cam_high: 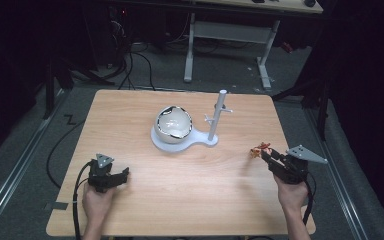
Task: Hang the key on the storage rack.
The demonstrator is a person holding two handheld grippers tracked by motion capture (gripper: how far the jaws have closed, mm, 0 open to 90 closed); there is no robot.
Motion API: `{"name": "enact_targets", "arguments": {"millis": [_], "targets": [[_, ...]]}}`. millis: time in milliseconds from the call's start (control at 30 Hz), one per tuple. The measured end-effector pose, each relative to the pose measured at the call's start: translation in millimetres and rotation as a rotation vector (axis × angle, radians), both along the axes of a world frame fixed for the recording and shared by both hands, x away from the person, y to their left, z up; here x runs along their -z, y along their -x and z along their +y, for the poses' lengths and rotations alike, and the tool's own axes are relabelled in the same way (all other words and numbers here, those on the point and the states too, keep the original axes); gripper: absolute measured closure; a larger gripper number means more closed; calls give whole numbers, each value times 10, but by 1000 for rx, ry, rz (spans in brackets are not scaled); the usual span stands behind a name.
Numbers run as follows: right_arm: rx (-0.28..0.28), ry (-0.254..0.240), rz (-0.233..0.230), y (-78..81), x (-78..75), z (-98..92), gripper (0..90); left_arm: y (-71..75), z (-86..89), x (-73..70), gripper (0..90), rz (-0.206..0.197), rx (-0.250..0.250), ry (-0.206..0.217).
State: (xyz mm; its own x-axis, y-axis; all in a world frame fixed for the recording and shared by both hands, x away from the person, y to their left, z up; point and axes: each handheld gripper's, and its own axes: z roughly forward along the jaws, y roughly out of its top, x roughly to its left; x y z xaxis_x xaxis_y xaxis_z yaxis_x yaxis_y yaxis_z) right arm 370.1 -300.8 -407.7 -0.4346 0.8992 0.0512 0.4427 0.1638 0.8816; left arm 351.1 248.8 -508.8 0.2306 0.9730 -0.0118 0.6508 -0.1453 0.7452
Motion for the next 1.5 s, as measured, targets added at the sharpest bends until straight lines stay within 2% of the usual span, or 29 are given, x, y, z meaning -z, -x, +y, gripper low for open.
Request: {"name": "enact_targets", "arguments": {"millis": [133,533,1033,1500], "targets": [[-15,-3,-24,18,-109,6,671,0,0,0,229,0,0,0],[-57,1,-67,28,-306,87,671,0,0,0,229,0,0,0],[-115,4,-110,-71,-565,281,671,0,0,0,229,0,0,0],[-160,20,-133,-168,-727,460,671,0,0,0,229,0,0,0]]}}
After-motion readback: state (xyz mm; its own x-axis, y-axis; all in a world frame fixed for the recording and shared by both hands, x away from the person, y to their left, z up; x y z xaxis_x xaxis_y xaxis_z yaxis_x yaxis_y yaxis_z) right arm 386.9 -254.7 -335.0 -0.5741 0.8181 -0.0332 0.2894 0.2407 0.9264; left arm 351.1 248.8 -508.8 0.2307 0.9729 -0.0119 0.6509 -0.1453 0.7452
